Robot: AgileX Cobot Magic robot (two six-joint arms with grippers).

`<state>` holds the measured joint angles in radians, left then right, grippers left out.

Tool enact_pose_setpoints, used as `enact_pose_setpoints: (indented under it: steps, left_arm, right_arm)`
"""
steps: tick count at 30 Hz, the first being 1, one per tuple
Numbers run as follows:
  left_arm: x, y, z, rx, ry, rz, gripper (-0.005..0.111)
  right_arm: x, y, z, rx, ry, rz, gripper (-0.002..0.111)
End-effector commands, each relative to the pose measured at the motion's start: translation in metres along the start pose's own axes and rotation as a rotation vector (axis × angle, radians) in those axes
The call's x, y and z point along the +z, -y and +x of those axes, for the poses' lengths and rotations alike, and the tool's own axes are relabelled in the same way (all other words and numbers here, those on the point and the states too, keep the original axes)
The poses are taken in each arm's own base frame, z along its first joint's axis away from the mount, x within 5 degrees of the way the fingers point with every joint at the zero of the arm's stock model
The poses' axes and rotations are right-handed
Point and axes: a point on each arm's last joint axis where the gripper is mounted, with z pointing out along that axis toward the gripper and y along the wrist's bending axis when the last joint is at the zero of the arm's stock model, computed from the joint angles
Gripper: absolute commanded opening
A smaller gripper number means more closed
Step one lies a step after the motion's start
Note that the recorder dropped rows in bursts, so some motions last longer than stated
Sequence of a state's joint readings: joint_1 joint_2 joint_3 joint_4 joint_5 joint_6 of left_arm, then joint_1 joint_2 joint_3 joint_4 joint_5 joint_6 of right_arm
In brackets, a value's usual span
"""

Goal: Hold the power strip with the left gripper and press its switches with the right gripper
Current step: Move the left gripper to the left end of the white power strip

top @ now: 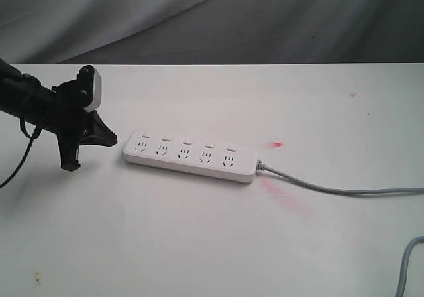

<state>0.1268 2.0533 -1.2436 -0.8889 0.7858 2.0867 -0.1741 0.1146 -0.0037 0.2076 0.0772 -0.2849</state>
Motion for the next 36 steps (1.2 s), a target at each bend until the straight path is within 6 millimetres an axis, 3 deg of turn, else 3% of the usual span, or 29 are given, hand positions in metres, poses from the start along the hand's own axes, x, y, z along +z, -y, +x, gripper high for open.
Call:
enact_pose_setpoints:
  steps: [1, 7, 11, 20, 36]
  left_arm:
    - [-0.001, -0.004, -0.002, -0.022, 0.022, -0.031, 0.021]
    - [-0.002, -0.007, -0.002, -0.037, 0.020, -0.060, 0.070]
    - [-0.001, -0.009, -0.006, -0.069, 0.048, -0.083, 0.088]
    - [0.011, -0.018, -0.043, 0.119, 0.033, -0.057, 0.088]
    - [0.039, -0.031, -0.028, 0.094, -0.018, 0.086, 0.088]
  right_arm:
    - [0.000, 0.001, 0.001, -0.001, 0.005, 0.009, 0.000]
    - [0.000, 0.001, 0.001, -0.001, 0.005, 0.009, 0.000]
    - [0.000, 0.001, 0.001, -0.001, 0.005, 0.009, 0.000]
    - [0.000, 0.001, 0.001, -0.001, 0.005, 0.009, 0.000]
    - [0.000, 0.001, 0.001, -0.001, 0.005, 0.009, 0.000]
